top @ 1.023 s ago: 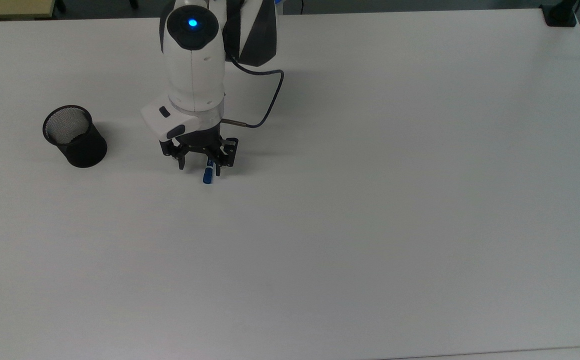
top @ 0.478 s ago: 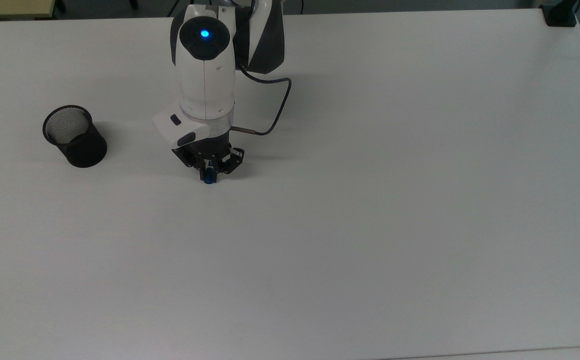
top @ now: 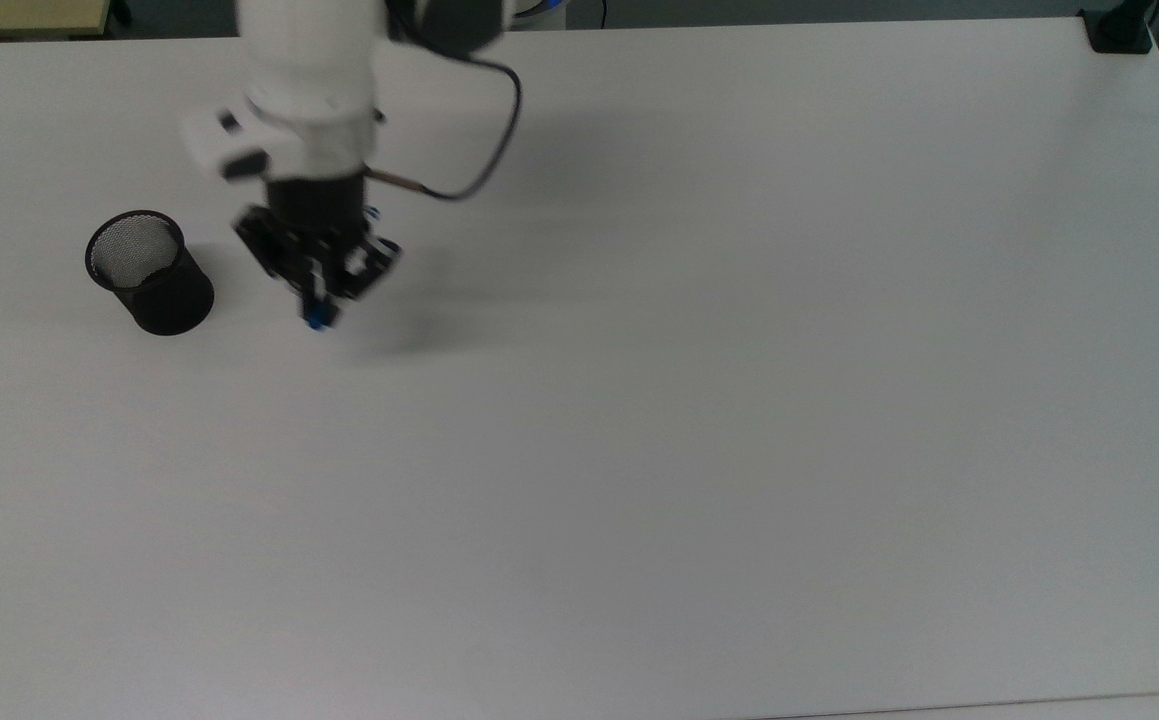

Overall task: Insert the marker
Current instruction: 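Carry the marker over the black mesh pen cup, then lower the marker into the cup and open the gripper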

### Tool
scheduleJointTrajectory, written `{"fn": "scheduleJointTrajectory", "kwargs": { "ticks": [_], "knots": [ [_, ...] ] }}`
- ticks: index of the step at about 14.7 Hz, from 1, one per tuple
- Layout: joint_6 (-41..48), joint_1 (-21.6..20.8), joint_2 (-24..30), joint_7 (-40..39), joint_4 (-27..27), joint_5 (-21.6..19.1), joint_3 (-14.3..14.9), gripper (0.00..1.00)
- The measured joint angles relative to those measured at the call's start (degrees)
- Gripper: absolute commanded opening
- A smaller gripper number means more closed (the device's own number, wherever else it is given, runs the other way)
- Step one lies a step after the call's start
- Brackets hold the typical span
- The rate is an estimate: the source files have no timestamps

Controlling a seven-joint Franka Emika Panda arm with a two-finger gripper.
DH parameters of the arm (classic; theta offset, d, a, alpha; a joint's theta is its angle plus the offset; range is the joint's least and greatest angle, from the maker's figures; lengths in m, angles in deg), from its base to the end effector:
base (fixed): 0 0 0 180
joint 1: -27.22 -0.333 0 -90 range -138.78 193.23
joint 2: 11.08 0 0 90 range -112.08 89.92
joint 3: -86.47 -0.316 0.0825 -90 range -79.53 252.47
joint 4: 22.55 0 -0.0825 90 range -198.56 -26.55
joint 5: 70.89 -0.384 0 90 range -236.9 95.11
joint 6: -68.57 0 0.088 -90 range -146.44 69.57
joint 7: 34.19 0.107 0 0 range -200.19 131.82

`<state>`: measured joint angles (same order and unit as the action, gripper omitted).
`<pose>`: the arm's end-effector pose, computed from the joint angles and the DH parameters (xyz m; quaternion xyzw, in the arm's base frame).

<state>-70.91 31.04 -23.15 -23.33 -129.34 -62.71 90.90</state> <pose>0.6366 -0.0898 0.4429 0.9750 -0.1161 0.1799 0.0590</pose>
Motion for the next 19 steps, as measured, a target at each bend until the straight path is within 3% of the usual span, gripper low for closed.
{"fn": "scheduleJointTrajectory", "kwargs": {
  "ticks": [3, 7, 10, 17, 19],
  "knots": [
    [-1.47, 4.51, 6.24, -0.63, -1.35, 0.0, 0.3, 0.0],
    [-21.85, 9.67, 8.7, -5.6, -10.85, 0.0, 0.58, 0.0],
    [-32.32, 13.31, 7.31, -7.46, -14.91, 0.0, 0.9, 0.0],
    [-47.77, 18.02, 0.9, -9.55, -15.32, 0.0, 0.97, 0.0],
    [-52.23, 17.9, -2.21, -9.63, -15.33, 0.01, 0.96, 0.07]
  ]
}}
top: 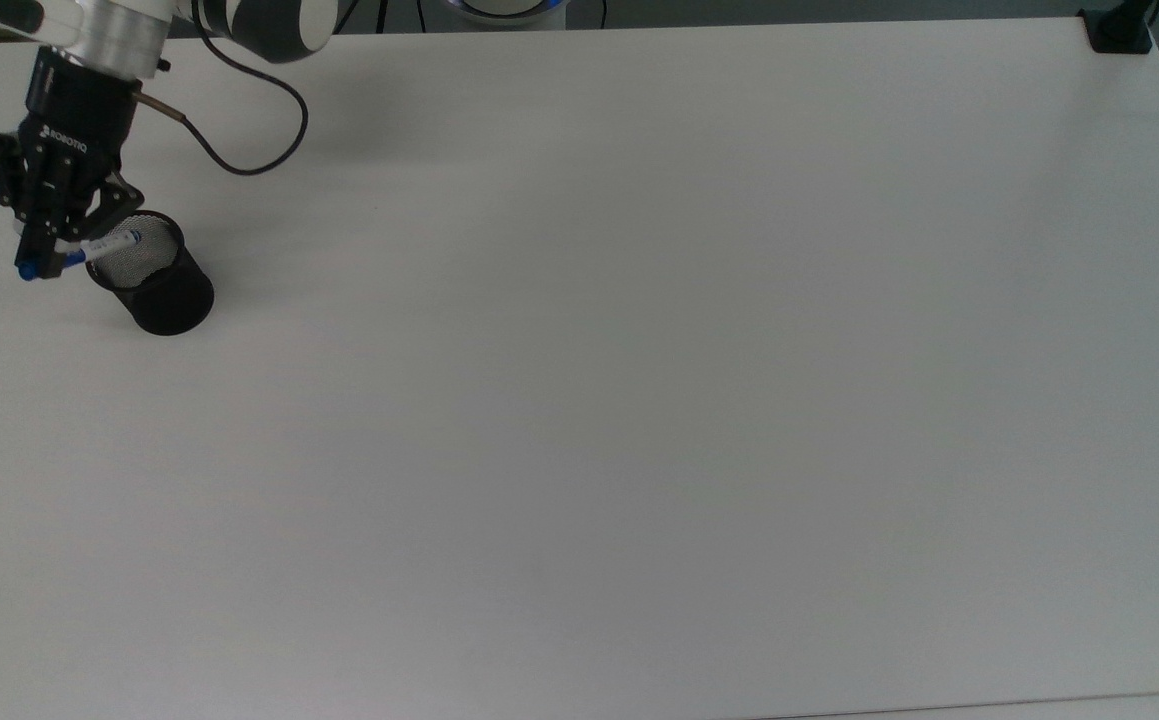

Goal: Insert the marker

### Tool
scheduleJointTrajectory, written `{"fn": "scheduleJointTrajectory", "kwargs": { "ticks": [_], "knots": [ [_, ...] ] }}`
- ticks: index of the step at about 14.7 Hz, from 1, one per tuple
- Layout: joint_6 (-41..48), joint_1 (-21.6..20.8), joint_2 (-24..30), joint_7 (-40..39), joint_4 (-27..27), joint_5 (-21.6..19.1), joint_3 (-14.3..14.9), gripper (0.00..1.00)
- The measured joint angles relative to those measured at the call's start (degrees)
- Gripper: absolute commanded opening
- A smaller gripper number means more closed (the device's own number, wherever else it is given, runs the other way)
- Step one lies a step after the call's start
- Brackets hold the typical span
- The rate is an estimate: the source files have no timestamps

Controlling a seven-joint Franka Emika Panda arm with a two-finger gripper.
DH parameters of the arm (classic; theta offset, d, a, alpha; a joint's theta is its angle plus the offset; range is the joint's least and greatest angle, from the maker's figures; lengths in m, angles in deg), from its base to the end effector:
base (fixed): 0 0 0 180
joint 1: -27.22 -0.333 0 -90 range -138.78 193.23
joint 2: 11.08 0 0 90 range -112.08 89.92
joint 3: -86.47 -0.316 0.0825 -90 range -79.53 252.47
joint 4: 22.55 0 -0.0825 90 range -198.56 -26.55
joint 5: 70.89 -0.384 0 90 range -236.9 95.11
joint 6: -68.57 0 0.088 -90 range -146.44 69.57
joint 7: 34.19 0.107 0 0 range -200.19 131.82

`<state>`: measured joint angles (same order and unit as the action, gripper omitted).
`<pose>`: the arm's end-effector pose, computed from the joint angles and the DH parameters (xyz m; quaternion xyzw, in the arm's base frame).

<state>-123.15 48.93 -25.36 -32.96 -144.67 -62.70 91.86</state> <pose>0.5602 -0.2654 0.4087 0.8744 -0.1430 0.4444 0.1320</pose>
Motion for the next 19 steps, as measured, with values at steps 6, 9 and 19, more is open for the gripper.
{"fn": "scheduleJointTrajectory", "kwargs": {
  "ticks": [6, 9, 19],
  "knots": [
    [-1.67, 0.03, -1.43, 0.0, 0.02, 0.0, 0.0, 0.57],
    [-1.67, 0.03, -0.45, 1.62, 0.14, 0.0, 0.0, 0.9],
    [49.57, -7.5, 17.05, 2.82, 7.93, -0.01, -1.38, 1.0]
  ]
}}
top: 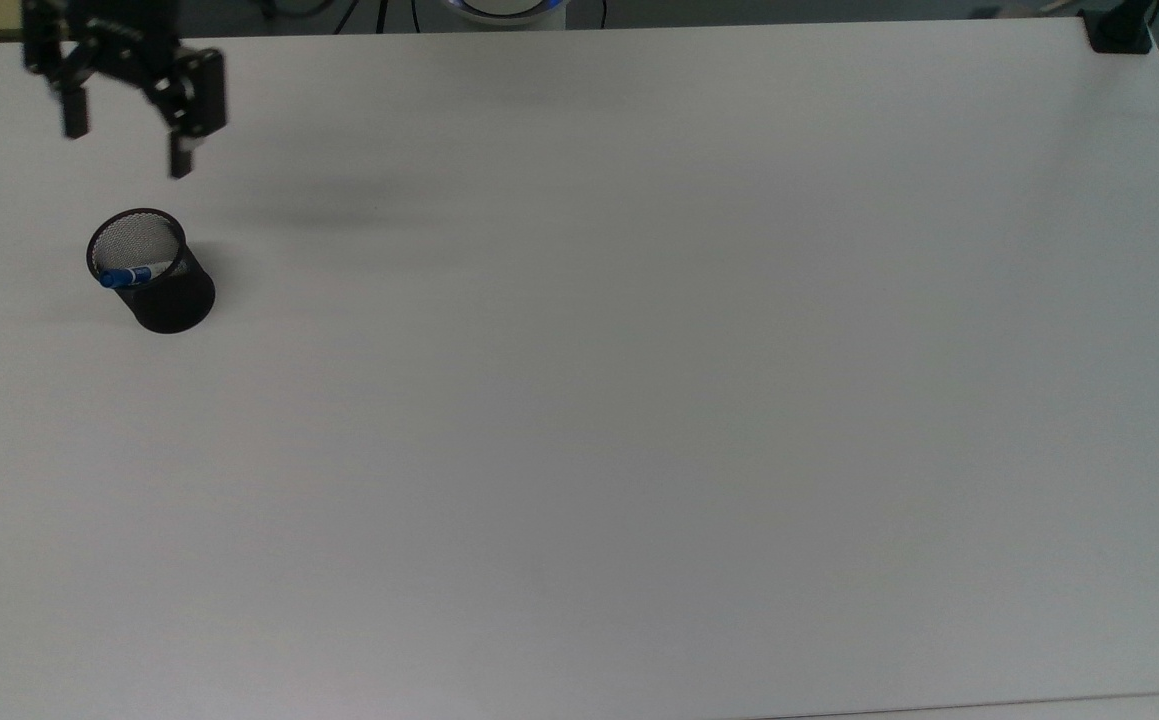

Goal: Insert the marker

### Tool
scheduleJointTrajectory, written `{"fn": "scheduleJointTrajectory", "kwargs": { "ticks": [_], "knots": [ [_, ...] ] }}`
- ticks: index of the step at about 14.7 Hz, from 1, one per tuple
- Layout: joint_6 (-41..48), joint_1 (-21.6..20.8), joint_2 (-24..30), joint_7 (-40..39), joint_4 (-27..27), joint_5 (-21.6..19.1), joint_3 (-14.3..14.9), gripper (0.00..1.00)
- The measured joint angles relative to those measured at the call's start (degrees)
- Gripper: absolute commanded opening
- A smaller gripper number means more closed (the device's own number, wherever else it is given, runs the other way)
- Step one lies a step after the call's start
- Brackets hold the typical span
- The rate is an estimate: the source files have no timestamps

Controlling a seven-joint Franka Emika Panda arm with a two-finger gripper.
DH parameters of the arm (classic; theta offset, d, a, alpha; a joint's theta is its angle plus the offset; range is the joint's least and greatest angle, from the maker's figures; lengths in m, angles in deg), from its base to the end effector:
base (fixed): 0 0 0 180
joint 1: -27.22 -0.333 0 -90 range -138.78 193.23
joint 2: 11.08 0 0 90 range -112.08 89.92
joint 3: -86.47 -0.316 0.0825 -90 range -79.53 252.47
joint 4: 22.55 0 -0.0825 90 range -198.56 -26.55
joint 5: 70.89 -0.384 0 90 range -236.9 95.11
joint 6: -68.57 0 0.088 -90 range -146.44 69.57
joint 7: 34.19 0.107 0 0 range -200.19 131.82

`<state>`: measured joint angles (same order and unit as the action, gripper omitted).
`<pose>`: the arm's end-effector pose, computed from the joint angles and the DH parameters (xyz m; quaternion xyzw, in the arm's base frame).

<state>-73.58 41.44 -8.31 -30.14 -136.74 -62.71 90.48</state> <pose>0.5557 -0.1831 0.5421 0.9520 -0.1443 0.2554 0.0877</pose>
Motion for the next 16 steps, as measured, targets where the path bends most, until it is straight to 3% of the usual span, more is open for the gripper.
{"fn": "scheduleJointTrajectory", "kwargs": {
  "ticks": [4, 7, 11, 16],
  "knots": [
    [26.6, -6.1, 1.23, 0.82, 9.4, -3.88, -0.19, 1.0],
    [39.06, -9.71, 1.21, 0.85, 14.72, -6.0, -0.21, 1.0],
    [41.37, -14.1, 0.27, 0.97, 15.7, -6.09, -0.23, 1.0],
    [41.37, -14.54, -3.01, -3.71, 19.18, -6.09, 0.6, 1.0]
  ]
}}
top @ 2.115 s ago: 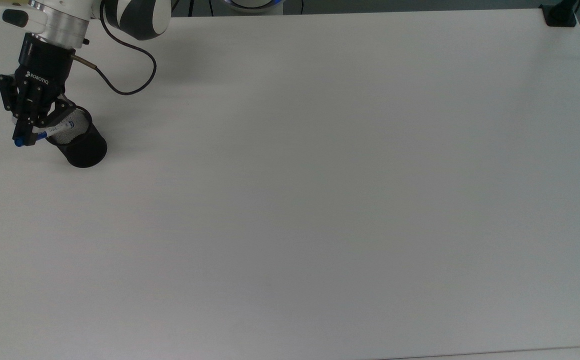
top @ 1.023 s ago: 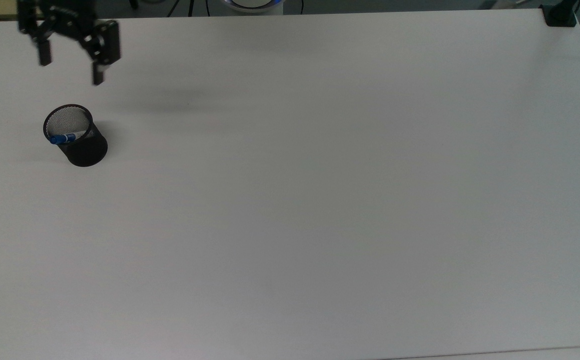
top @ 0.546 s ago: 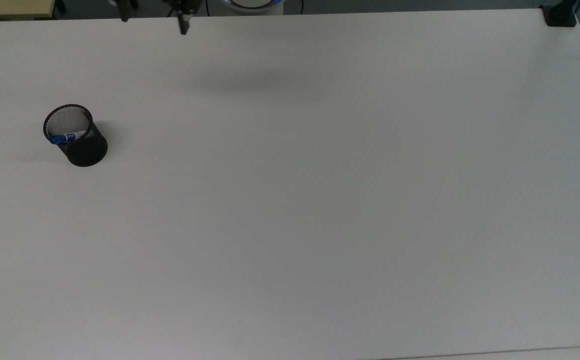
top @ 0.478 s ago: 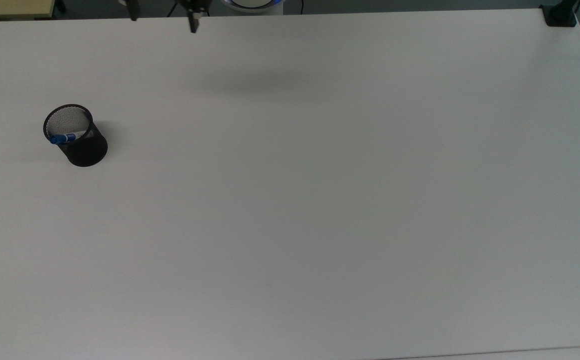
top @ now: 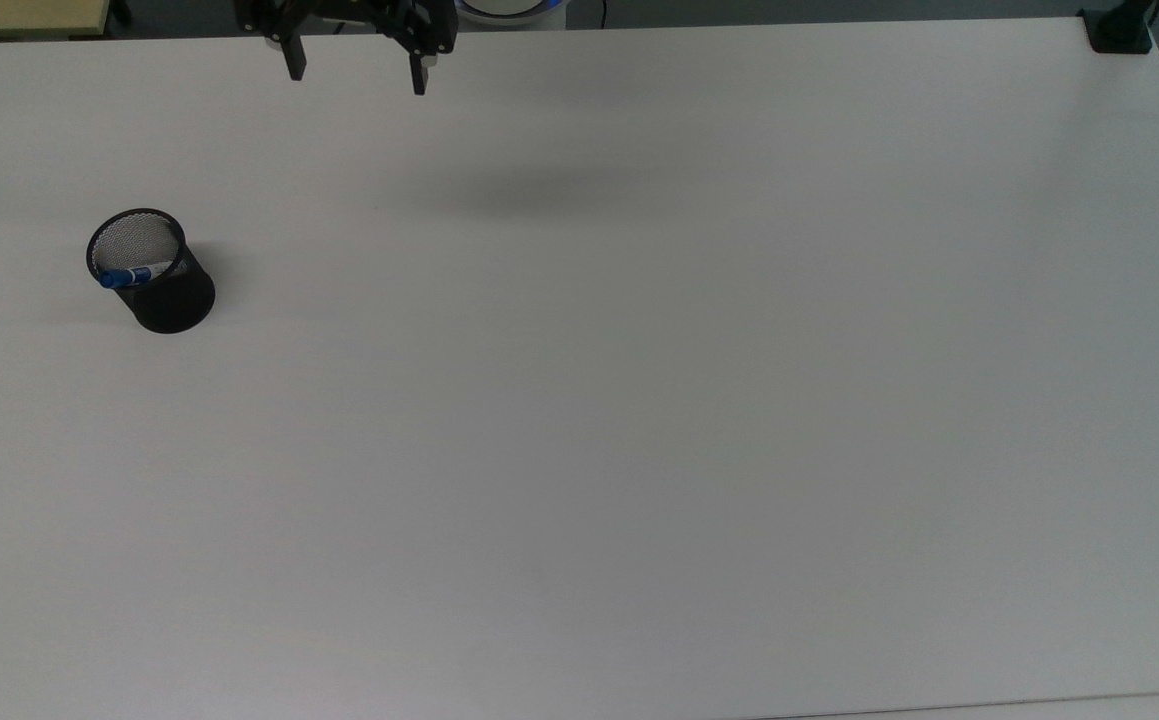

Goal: Insert the marker

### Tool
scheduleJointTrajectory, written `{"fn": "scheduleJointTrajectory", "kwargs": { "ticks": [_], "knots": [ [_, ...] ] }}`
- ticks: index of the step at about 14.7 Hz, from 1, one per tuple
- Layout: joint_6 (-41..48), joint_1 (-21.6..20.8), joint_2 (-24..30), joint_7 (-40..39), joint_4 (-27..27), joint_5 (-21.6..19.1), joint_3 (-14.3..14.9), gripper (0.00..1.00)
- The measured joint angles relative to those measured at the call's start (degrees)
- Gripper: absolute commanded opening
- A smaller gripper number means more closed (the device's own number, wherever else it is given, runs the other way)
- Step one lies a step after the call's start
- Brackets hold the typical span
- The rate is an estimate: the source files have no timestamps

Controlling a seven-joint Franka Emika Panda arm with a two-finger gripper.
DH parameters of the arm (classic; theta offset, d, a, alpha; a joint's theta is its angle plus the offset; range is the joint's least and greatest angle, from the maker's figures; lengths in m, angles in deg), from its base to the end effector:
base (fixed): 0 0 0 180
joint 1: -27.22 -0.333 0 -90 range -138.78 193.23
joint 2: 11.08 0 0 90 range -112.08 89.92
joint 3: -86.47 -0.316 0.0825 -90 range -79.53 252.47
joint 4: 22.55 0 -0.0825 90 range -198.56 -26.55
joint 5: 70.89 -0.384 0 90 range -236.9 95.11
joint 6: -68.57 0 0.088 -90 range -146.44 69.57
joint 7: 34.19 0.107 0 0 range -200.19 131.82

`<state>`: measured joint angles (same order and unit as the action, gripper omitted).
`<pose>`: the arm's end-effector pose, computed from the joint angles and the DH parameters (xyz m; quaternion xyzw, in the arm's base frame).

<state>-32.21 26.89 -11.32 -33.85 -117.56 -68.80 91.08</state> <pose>0.5698 -0.0458 0.5977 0.9980 -0.0377 0.0476 0.0199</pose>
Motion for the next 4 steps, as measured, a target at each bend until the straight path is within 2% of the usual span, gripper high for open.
{"fn": "scheduleJointTrajectory", "kwargs": {
  "ticks": [4],
  "knots": [
    [0.0, 0.04, -0.73, -0.1, 1.7, 0.0, 0.75, 1.0]
  ]
}}
